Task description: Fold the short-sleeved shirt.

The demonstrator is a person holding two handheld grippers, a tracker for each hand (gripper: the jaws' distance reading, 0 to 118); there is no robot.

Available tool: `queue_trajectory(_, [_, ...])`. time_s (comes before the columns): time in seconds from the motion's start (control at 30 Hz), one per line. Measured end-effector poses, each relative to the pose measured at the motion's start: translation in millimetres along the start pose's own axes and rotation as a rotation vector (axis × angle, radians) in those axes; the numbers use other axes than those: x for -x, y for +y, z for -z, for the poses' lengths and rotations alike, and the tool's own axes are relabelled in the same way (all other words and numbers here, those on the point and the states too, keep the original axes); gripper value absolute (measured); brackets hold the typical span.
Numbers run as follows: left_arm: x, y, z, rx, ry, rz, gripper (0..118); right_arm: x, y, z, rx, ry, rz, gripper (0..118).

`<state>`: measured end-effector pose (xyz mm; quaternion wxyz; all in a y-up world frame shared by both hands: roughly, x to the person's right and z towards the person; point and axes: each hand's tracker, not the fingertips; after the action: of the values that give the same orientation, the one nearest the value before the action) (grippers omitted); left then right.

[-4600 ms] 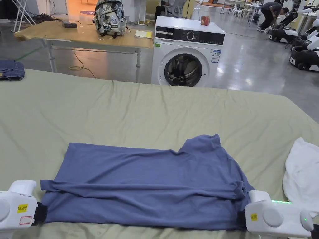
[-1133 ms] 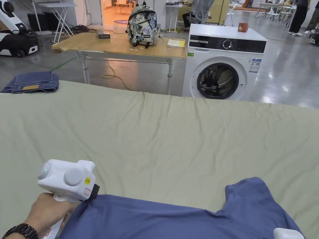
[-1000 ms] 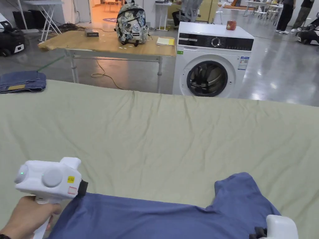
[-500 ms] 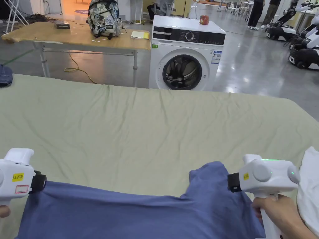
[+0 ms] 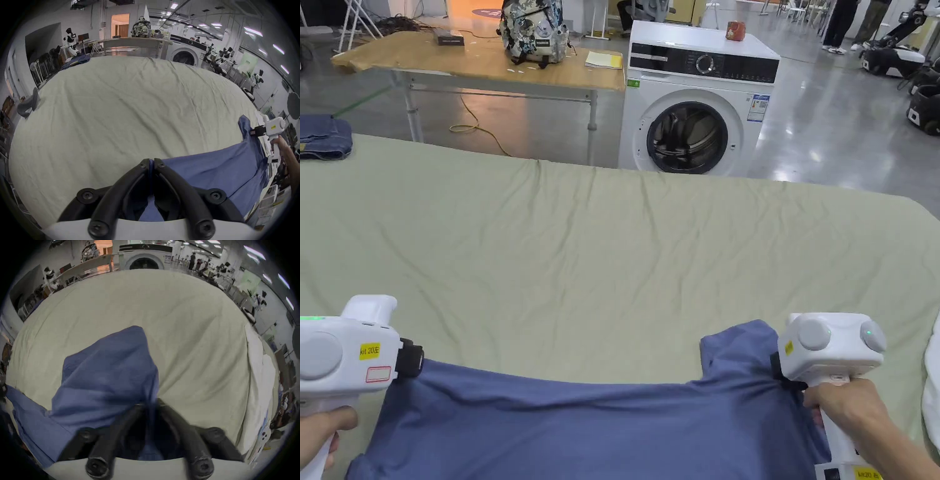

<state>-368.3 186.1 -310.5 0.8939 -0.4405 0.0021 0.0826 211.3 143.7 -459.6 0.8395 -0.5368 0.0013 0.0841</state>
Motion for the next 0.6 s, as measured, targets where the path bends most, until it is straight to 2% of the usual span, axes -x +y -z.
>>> queue_trajectory(0.07, [-2.1,-0.9,-1.9,0.000,0.000,0.001,0,-8.1,-6.0,-5.9,-0.019,0.009,0.009,0])
queue_trajectory(0.1, [-2.9,-1.4,-3.2,-0.001,0.002,0.003,0,7.9,5.3,-11.5,-0.039,0.022,0.030,0])
queue_trajectory(0.2, [-3.0,-1.9,-12.2,-0.013,-0.004,0.001,0,-5.8,-2.0,-33.8,-0.106,0.076,0.101,0])
queue_trajectory(0.37, [4.9,-5.8,-36.1,-0.061,-0.043,-0.034,0,-11.0,-34.6,-95.0,-0.224,0.140,0.107,0])
queue_trajectory(0.6, [15.3,-25.3,-82.3,-0.113,-0.063,-0.037,0,-17.4,-84.9,-168.5,-0.295,0.154,0.112,0])
